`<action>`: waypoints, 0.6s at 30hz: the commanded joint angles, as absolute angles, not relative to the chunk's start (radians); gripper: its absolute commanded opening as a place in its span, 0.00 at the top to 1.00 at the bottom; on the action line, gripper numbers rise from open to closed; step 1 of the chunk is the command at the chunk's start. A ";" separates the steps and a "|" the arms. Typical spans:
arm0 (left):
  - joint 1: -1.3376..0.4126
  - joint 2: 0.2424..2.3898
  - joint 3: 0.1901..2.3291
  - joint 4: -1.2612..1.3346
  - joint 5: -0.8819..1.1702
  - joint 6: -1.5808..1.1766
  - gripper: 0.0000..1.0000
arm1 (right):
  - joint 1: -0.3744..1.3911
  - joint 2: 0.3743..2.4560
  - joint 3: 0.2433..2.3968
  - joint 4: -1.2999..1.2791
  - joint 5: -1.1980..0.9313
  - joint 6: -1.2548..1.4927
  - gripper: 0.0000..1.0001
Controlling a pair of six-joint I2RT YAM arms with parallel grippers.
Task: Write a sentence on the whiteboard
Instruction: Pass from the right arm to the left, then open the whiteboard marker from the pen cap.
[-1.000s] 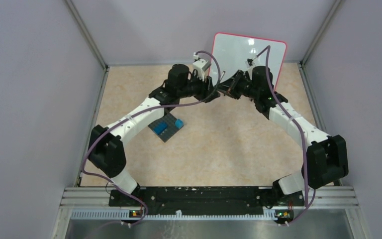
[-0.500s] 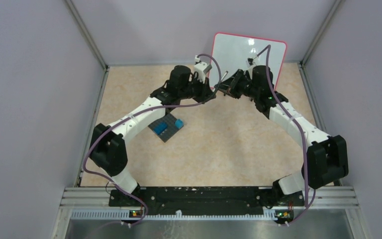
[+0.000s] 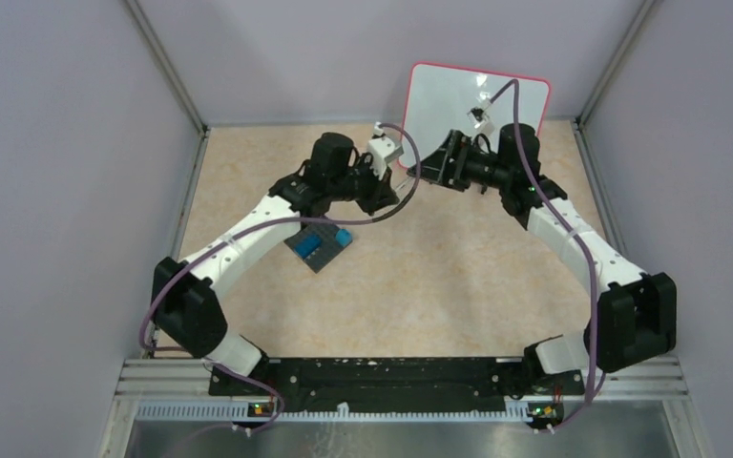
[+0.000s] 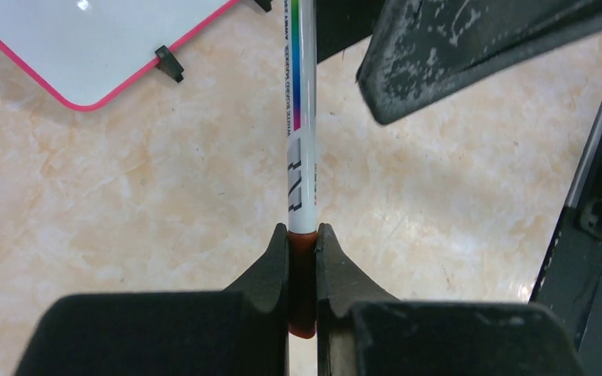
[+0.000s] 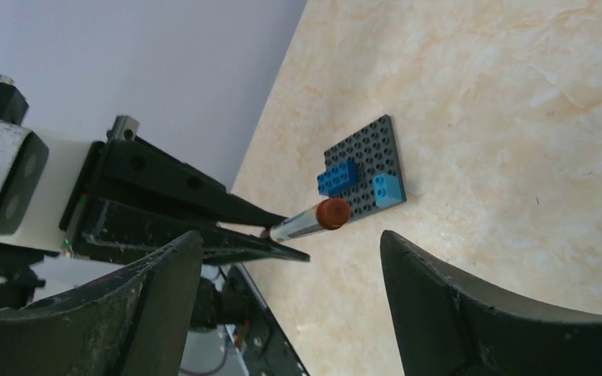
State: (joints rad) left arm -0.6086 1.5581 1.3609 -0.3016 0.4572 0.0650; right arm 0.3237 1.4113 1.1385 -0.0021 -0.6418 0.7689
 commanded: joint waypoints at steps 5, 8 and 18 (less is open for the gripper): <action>-0.606 1.385 1.316 -0.456 0.563 0.361 1.00 | 0.312 1.308 1.175 -0.186 -1.013 0.417 0.18; -0.606 1.369 1.327 -0.516 0.611 0.430 1.00 | 0.313 1.312 1.162 -0.174 -1.120 0.417 0.13; -0.621 1.433 1.387 -0.607 0.692 0.453 1.00 | 0.372 1.325 1.185 -0.256 -1.138 0.365 0.31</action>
